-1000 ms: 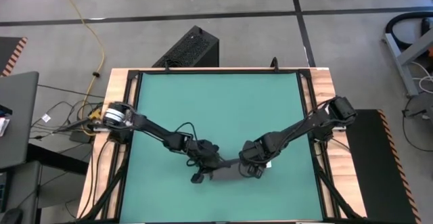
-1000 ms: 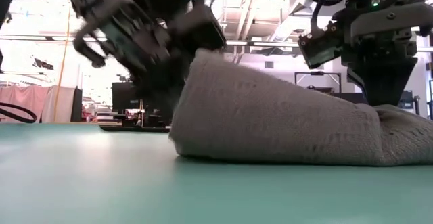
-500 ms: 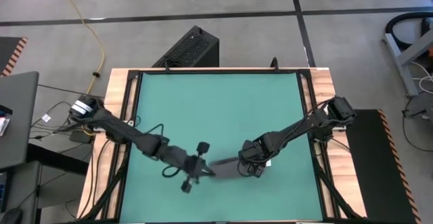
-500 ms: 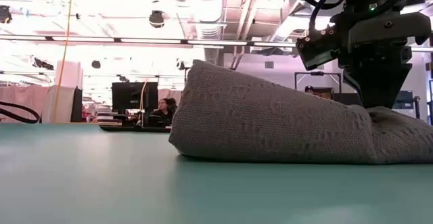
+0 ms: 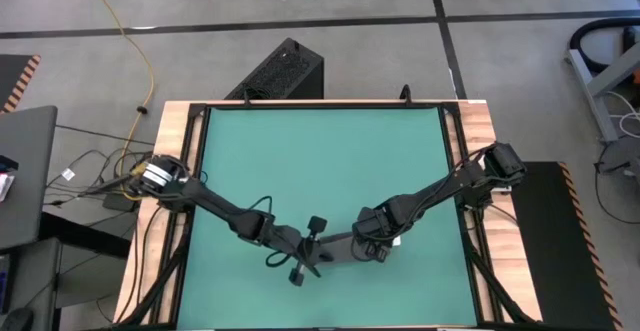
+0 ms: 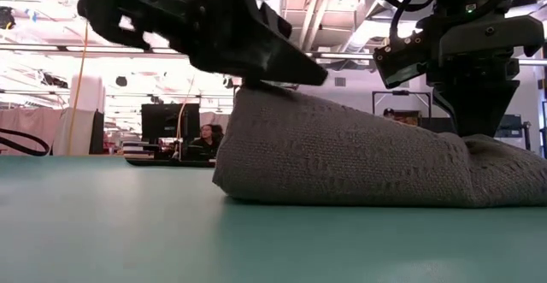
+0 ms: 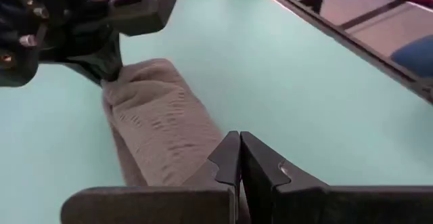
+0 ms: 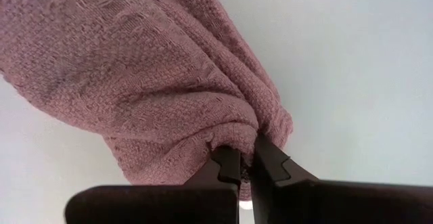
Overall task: Roll towel into tight, uniform cylinder
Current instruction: Roll the gray towel
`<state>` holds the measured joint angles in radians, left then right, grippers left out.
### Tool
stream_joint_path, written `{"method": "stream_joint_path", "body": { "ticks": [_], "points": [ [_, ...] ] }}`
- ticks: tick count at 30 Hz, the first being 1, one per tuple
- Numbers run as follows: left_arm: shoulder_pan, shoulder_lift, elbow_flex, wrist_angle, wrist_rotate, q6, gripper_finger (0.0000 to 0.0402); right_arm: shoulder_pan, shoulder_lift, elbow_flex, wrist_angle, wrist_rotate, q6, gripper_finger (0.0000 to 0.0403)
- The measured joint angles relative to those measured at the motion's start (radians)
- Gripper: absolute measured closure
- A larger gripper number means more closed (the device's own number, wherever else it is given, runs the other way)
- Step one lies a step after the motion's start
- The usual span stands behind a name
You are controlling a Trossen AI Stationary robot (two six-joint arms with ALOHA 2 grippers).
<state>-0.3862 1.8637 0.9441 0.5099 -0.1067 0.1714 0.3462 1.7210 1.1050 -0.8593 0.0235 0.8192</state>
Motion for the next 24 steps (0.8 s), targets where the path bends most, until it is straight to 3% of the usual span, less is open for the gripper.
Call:
{"method": "stream_joint_path", "body": {
  "ticks": [3,11,18,24],
  "points": [
    [0.007,0.039,0.001,0.015,-0.059,0.000,0.0401,0.000,0.000,0.000,0.004,0.000,0.000,0.0381],
    [0.065,0.071,0.001,-0.054,-0.065,-0.062,0.0401,0.000,0.000,0.000,0.006,0.011,0.001,0.0381],
    [0.085,0.071,0.001,-0.103,-0.032,-0.104,0.0401,0.017,0.000,0.000,-0.033,0.071,0.046,0.0318],
    [0.085,0.070,0.001,-0.121,-0.018,-0.106,0.0401,0.064,-0.063,-0.001,-0.118,0.149,0.072,0.0305]
  ]
}}
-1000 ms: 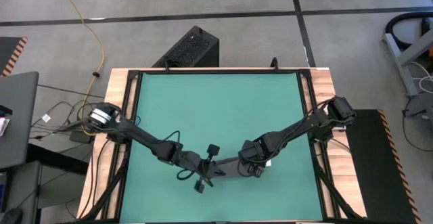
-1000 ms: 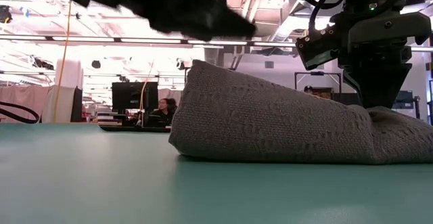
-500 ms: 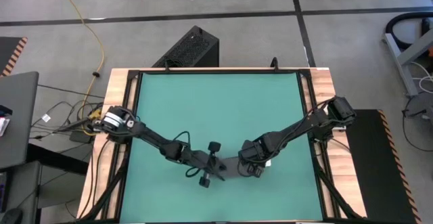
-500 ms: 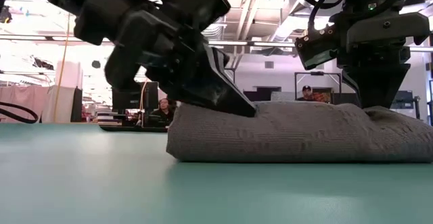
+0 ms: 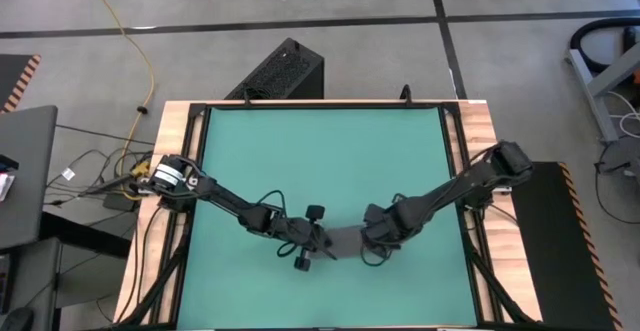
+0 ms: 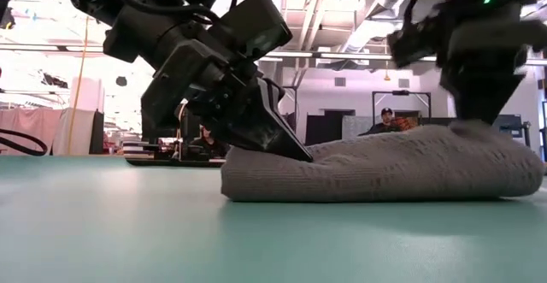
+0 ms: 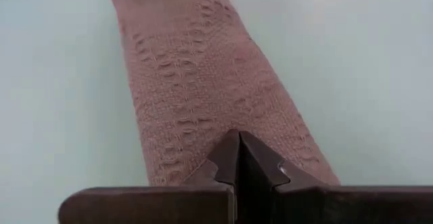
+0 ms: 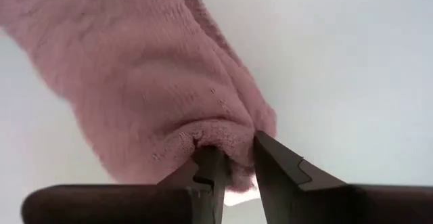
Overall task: Roll towel into tight, uniform cylinder
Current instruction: Roll the gray towel
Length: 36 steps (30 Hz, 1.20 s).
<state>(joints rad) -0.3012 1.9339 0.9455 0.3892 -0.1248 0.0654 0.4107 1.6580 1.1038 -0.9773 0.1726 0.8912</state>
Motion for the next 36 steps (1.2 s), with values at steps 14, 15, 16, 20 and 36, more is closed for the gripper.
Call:
{"method": "stream_joint_path", "body": {
  "ticks": [14,15,16,20,36],
  "points": [
    [0.002,0.000,0.000,-0.017,0.004,0.005,0.0402,0.199,-0.296,0.002,0.097,0.445,-0.111,0.0317],
    [0.003,0.000,0.000,-0.017,0.004,0.008,0.0401,0.211,-0.295,0.001,0.112,0.479,-0.125,0.0325],
    [0.003,0.000,0.000,-0.017,0.004,0.010,0.0401,0.230,-0.289,-0.010,0.133,0.513,-0.131,0.0336],
    [0.004,0.000,0.000,-0.021,0.004,0.009,0.0401,0.276,-0.246,-0.113,0.263,0.609,-0.140,0.0387],
    [0.009,-0.001,-0.002,0.001,0.033,-0.028,0.0401,0.249,-0.165,-0.471,0.978,0.624,-0.231,0.0395]
  ]
}}
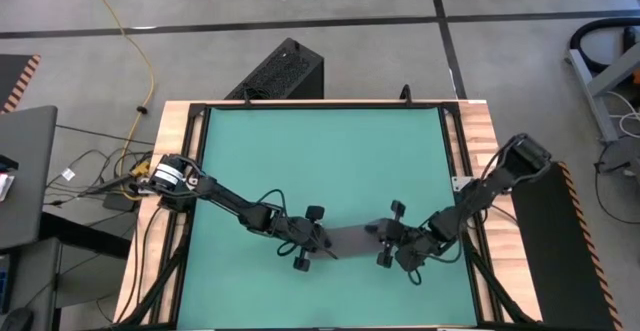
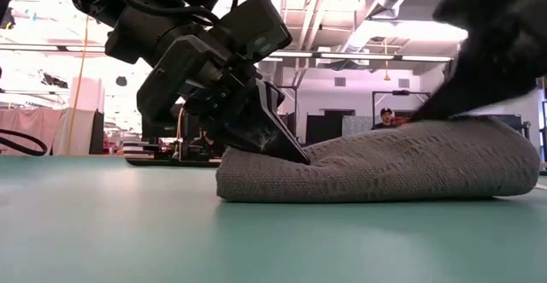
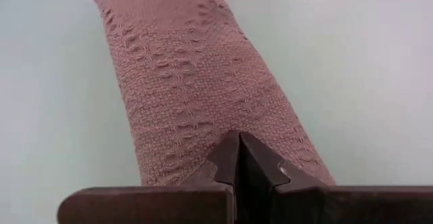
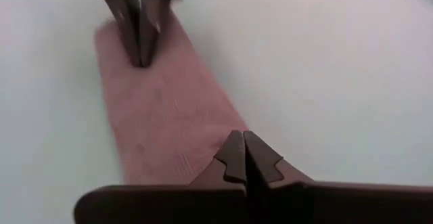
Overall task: Roll towel into tight, uniform cylinder
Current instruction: Roll the gray towel
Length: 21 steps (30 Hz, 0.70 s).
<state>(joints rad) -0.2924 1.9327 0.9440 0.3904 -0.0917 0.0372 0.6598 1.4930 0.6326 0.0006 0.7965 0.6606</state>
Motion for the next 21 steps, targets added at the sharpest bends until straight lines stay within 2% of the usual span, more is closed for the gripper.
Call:
{"method": "stream_joint_path", "body": {
  "ticks": [3,8,12,17,21],
  "points": [
    [0.000,0.000,0.000,-0.002,0.000,-0.001,0.0402,0.000,0.044,-0.039,0.101,-0.008,0.006,0.0395],
    [0.007,-0.002,0.000,-0.034,0.007,-0.026,0.0402,-0.016,0.155,-0.047,0.122,-0.025,0.089,0.0395],
    [0.007,-0.002,0.001,-0.069,0.055,-0.029,0.0401,-0.038,0.240,-0.044,0.147,-0.009,0.153,0.0395],
    [0.008,-0.009,-0.007,-0.167,0.072,-0.015,0.0401,-0.064,0.306,-0.045,0.256,-0.009,0.200,0.0393],
    [0.022,-0.053,-0.123,-0.012,0.059,-0.033,0.0401,-0.080,0.325,-0.046,0.372,-0.005,0.204,0.0393]
  ]
}}
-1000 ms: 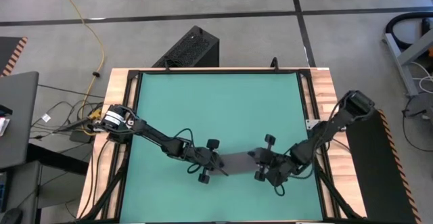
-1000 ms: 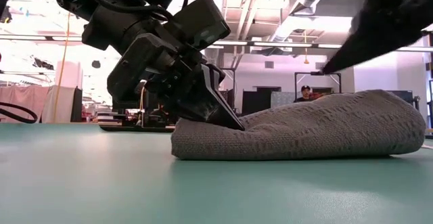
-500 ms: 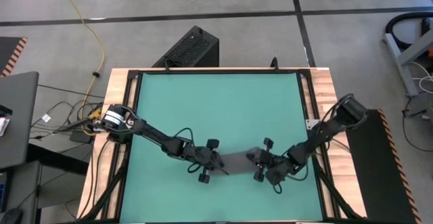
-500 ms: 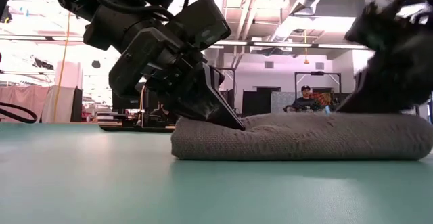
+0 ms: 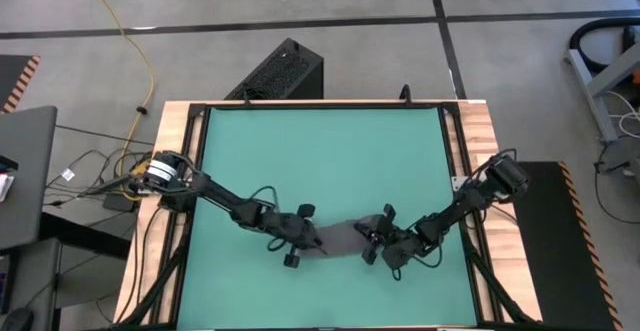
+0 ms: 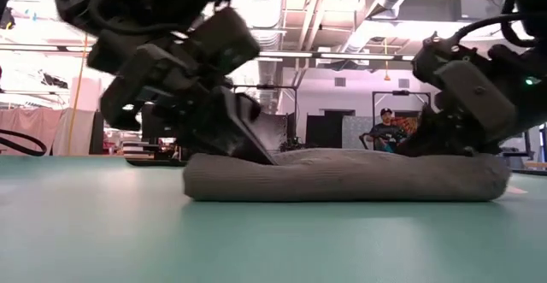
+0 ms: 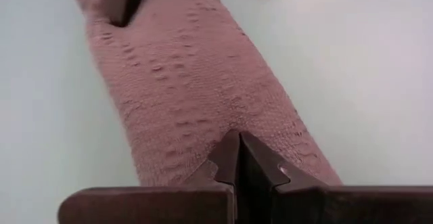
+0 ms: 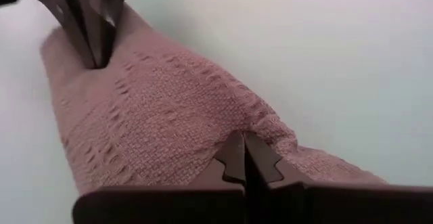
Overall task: Roll towel into tight, uniform cylinder
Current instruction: Roll the gray towel, then return to Home Position
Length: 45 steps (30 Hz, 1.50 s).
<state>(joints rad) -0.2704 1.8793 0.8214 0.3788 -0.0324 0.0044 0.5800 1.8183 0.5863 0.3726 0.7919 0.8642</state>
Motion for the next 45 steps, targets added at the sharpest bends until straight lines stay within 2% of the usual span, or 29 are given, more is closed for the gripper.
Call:
{"method": "stream_joint_path", "body": {
  "ticks": [3,8,11,16,26,31,37,41,45],
  "points": [
    [0.022,-0.070,-0.119,0.180,-0.055,-0.037,0.0402,-0.017,0.001,0.001,0.038,0.004,0.010,0.0393],
    [0.054,-0.213,-0.310,0.383,-0.208,-0.064,0.0402,-0.060,0.002,0.007,0.097,0.017,0.018,0.0392],
    [0.071,-0.278,-0.387,0.489,-0.227,-0.090,0.0402,-0.092,0.003,0.019,0.100,0.025,-0.047,0.0392],
    [0.058,-0.302,-0.425,0.497,-0.218,-0.130,0.0402,-0.150,0.003,0.034,0.100,-0.018,-0.109,0.0392],
    [0.016,-0.362,-0.427,0.609,-0.264,-0.130,0.0402,-0.174,-0.063,0.069,0.089,-0.015,-0.290,0.0369],
    [-0.016,-0.486,-0.428,0.625,-0.265,-0.117,0.0401,-0.169,-0.186,0.071,0.095,-0.015,-0.370,0.0359],
    [-0.044,-0.718,-0.428,0.548,-0.180,-0.100,0.0401,-0.138,-0.404,0.071,0.096,-0.012,-0.592,0.0357],
    [-0.055,-0.920,-0.427,0.445,-0.181,-0.211,0.0401,-0.097,-0.597,0.072,0.097,-0.005,-0.804,0.0357],
    [-0.054,-1.140,-0.427,0.265,-0.155,-0.134,0.0402,-0.025,-0.827,0.074,0.033,-0.005,-0.968,0.0357]
  ]
}}
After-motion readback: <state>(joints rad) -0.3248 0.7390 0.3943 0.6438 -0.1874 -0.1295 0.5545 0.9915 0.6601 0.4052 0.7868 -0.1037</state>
